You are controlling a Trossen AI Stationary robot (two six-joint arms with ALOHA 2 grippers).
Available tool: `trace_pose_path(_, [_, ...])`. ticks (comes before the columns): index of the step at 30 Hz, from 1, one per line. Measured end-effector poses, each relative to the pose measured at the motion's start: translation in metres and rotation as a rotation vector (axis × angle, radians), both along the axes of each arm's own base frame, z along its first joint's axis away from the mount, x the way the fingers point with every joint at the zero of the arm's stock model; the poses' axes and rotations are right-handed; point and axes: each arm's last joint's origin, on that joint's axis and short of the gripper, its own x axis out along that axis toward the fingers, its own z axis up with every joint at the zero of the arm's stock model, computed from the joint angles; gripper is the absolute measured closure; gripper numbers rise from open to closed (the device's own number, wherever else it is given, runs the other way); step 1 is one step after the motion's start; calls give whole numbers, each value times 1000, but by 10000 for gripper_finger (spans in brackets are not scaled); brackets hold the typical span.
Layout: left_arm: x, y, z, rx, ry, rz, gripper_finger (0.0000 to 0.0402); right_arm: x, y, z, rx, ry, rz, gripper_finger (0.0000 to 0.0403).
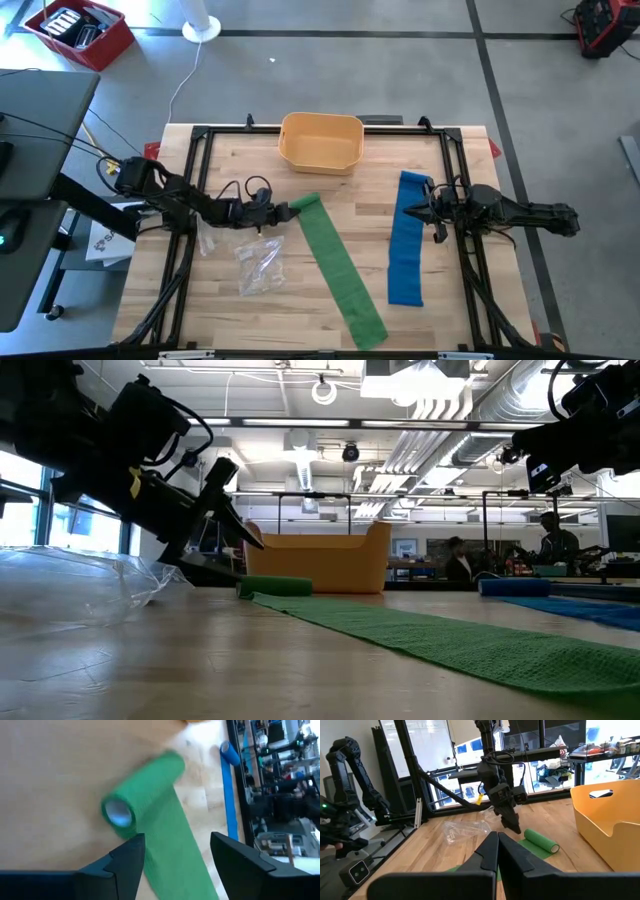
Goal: Roll bandage
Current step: Roll the green bandage
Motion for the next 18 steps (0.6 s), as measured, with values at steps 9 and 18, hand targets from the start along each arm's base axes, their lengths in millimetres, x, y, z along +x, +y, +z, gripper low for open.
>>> trace_pose_path(9, [0, -1, -1, -14, 26, -89, 197, 0, 0, 0, 0, 0, 0, 403])
trace_pose_path(18, [-7, -1, 1, -9, 104, -71, 210, 0, 0, 0, 0, 0, 0, 403])
